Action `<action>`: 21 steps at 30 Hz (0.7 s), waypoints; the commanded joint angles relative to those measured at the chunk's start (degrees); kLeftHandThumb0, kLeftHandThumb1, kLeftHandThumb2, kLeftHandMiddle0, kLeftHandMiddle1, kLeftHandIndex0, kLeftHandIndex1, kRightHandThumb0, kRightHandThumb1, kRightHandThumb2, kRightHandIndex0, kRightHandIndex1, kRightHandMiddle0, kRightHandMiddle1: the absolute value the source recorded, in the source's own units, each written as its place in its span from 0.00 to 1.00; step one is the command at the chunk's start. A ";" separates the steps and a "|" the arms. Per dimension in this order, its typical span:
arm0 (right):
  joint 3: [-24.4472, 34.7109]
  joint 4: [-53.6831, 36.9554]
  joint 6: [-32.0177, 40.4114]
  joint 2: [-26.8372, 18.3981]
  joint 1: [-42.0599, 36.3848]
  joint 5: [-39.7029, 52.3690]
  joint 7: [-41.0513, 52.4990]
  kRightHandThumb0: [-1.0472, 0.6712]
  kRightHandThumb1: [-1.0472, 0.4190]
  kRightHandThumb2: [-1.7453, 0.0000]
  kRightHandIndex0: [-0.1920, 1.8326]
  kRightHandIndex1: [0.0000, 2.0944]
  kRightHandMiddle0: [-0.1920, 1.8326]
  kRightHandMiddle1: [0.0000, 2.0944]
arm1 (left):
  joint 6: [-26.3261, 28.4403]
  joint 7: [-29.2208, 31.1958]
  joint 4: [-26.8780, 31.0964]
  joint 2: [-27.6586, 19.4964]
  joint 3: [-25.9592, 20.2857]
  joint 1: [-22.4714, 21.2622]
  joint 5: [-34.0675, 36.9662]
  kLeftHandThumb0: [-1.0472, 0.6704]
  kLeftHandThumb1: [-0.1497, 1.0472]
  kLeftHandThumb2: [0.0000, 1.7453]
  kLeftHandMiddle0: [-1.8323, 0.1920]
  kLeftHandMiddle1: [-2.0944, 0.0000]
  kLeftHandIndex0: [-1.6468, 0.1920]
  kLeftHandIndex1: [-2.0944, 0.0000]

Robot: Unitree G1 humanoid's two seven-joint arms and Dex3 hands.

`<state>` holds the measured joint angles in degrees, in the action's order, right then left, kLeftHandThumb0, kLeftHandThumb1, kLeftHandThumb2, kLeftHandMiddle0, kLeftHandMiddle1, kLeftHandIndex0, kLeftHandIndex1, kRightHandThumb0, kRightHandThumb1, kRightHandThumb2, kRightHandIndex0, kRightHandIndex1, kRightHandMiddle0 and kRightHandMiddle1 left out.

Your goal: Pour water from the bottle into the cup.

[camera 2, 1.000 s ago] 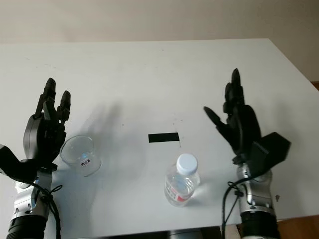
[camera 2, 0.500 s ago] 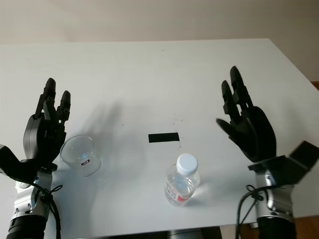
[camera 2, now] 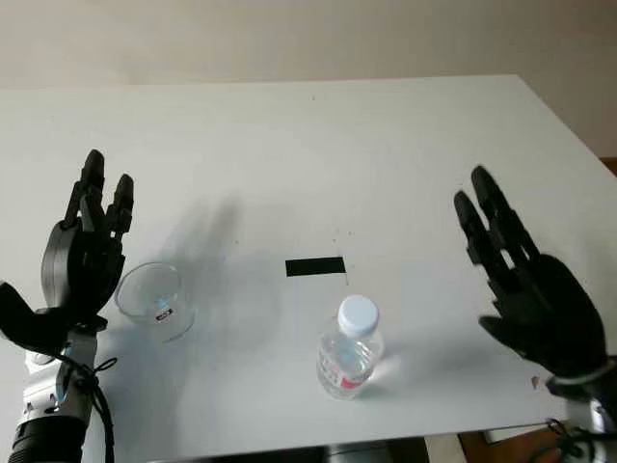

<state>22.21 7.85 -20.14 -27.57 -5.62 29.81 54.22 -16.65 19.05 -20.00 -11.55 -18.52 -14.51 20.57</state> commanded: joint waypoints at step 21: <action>-14.43 -16.56 4.86 3.70 -8.01 -14.56 -13.12 0.06 0.04 0.97 0.00 0.00 0.00 0.01 | -1.56 -0.02 -2.29 -0.18 -0.58 -2.88 0.27 0.12 1.00 0.33 0.90 1.00 0.93 1.00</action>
<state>8.62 -7.76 -14.39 -24.57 -13.11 15.95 41.75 -17.70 19.09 -21.99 -11.57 -18.90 -16.16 20.54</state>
